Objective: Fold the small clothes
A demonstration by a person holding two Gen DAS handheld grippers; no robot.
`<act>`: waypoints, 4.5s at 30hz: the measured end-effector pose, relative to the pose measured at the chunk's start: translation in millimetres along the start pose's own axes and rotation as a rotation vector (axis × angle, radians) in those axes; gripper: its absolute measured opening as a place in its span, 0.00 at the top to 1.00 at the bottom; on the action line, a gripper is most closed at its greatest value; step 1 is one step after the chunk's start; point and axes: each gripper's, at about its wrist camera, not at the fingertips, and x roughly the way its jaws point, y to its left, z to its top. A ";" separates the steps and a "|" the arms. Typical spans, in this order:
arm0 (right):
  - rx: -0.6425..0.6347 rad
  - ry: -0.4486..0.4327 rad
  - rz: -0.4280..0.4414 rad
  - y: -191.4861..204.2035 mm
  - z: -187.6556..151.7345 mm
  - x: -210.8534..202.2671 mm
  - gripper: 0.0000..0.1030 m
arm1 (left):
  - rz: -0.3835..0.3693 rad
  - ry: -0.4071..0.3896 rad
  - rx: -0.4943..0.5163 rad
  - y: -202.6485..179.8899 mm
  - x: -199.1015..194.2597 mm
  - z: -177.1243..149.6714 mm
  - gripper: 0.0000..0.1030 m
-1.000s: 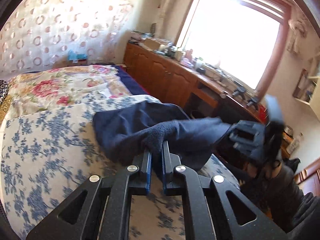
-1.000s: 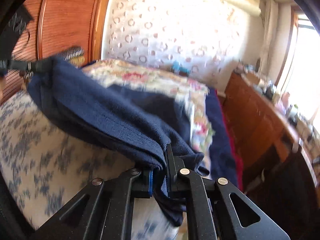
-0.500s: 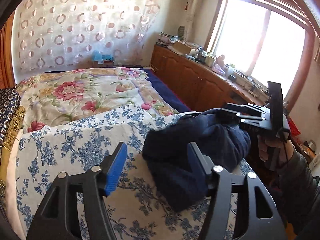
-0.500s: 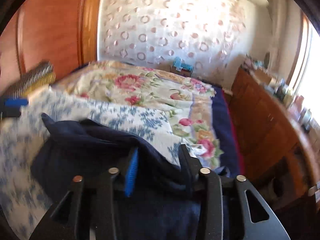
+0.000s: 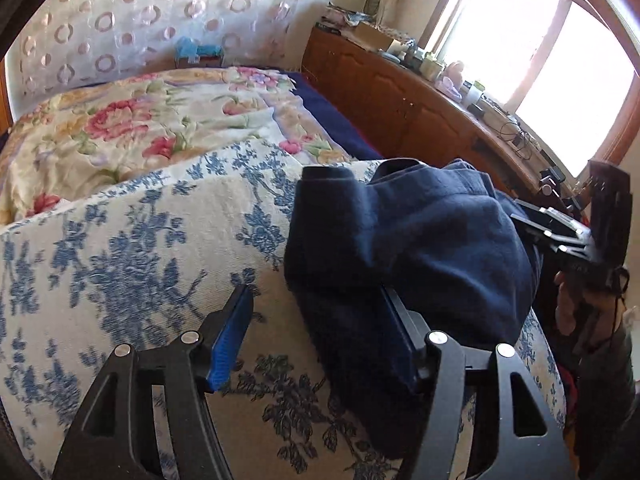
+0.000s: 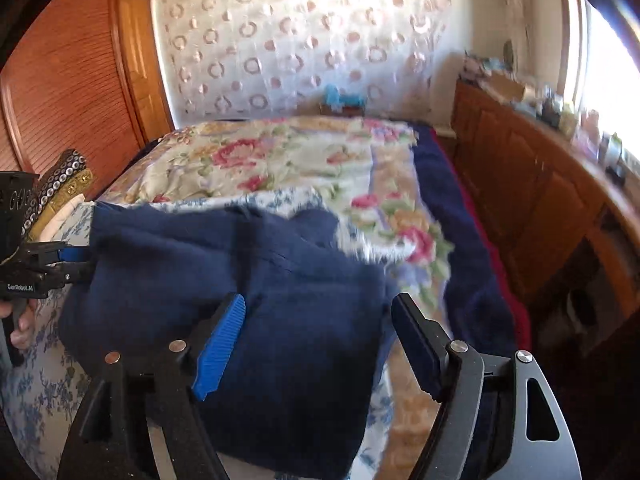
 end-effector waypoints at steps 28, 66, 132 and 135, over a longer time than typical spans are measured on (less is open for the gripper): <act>0.028 -0.003 0.207 -23.4 4.1 5.5 0.83 | -0.188 -0.211 0.117 -52.6 -75.3 11.4 0.88; -0.788 -0.174 0.474 456.7 211.1 151.8 0.82 | 0.315 -0.513 -0.490 221.5 -273.5 -139.1 0.88; -0.067 -0.424 0.090 285.7 -65.3 -116.3 0.16 | 0.427 -0.510 0.024 -17.6 -276.2 -134.6 0.18; -0.065 -0.428 0.084 291.0 -66.9 -115.3 0.16 | 0.429 -0.511 0.024 -18.6 -275.7 -134.7 0.18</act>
